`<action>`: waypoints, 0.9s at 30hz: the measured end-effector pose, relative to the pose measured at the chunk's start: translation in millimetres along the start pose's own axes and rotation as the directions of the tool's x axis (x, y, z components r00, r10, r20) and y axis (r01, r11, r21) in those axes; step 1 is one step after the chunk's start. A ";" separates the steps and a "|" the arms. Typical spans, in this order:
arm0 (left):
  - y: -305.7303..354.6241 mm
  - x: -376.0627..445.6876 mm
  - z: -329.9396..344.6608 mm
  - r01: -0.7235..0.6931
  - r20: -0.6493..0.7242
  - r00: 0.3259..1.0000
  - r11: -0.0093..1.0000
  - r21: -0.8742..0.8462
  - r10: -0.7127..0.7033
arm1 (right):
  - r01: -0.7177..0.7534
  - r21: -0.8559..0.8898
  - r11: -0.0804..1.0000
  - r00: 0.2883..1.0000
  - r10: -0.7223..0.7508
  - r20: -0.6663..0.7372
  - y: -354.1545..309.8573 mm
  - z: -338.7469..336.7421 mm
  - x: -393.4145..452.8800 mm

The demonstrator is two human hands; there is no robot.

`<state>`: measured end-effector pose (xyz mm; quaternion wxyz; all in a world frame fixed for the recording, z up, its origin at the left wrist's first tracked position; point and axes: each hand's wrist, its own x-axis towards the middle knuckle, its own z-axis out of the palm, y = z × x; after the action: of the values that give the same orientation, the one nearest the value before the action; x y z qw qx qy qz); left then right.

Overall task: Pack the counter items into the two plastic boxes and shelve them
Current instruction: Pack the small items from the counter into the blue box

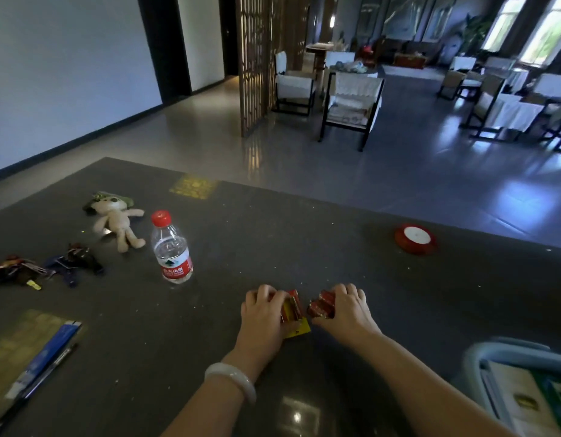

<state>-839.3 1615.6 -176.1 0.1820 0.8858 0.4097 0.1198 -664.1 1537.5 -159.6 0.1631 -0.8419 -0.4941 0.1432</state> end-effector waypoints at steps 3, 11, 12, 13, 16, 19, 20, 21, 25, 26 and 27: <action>27.1 -12.0 -16.4 -0.013 -0.012 1.000 1.000 -0.022 0.013 | 0.023 0.036 0.999 0.998 -0.021 -0.060 9.2 -21.7 -22.1; 139.4 -46.9 -42.3 -0.107 -0.125 0.987 0.993 -0.048 0.100 | 0.070 0.190 0.979 0.973 -0.025 -0.228 62.7 -118.5 -102.2; 158.0 -53.6 -40.6 -0.112 -0.127 0.986 0.992 -0.056 0.104 | 0.068 0.200 0.977 0.968 -0.016 -0.249 74.8 -131.5 -115.5; 176.9 -60.3 -37.9 -0.121 -0.128 0.985 0.990 -0.067 0.111 | 0.063 0.200 0.978 0.964 -0.007 -0.267 88.0 -144.7 -128.9; 231.0 -80.8 -26.1 -0.181 -0.116 0.979 0.979 -0.089 0.170 | 0.028 0.184 0.983 0.958 0.026 -0.286 132.3 -179.2 -168.3; 276.2 -102.7 -9.3 -0.234 -0.093 0.970 0.968 -0.093 0.225 | 0.005 0.172 0.985 0.942 0.053 -0.331 175.7 -198.9 -201.4; 288.7 -110.7 -2.5 -0.246 -0.090 0.967 0.965 -0.093 0.238 | -0.003 0.159 0.987 0.936 0.059 -0.347 187.5 -201.4 -210.9; 299.8 -119.0 5.0 -0.258 -0.087 0.964 0.962 -0.089 0.250 | -0.012 0.148 0.989 0.931 0.064 -0.359 197.7 -202.1 -219.4; 333.3 -146.7 35.4 -0.295 -0.051 0.954 0.956 0.001 0.295 | -0.035 0.124 0.992 0.916 0.082 -0.393 228.3 -193.4 -246.0; 338.7 -151.8 41.6 -0.305 -0.041 0.951 0.952 0.021 0.305 | -0.042 0.134 0.990 0.913 0.093 -0.397 233.4 -189.9 -250.8; 343.2 -156.7 47.0 -0.314 -0.031 0.949 0.949 0.032 0.315 | -0.049 0.150 0.987 0.911 0.106 -0.398 237.8 -186.3 -255.0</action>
<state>-687.7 1279.3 -84.1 0.1415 0.9398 0.2681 0.1576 -522.5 1179.6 -69.4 0.3132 -0.8590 -0.4049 0.0058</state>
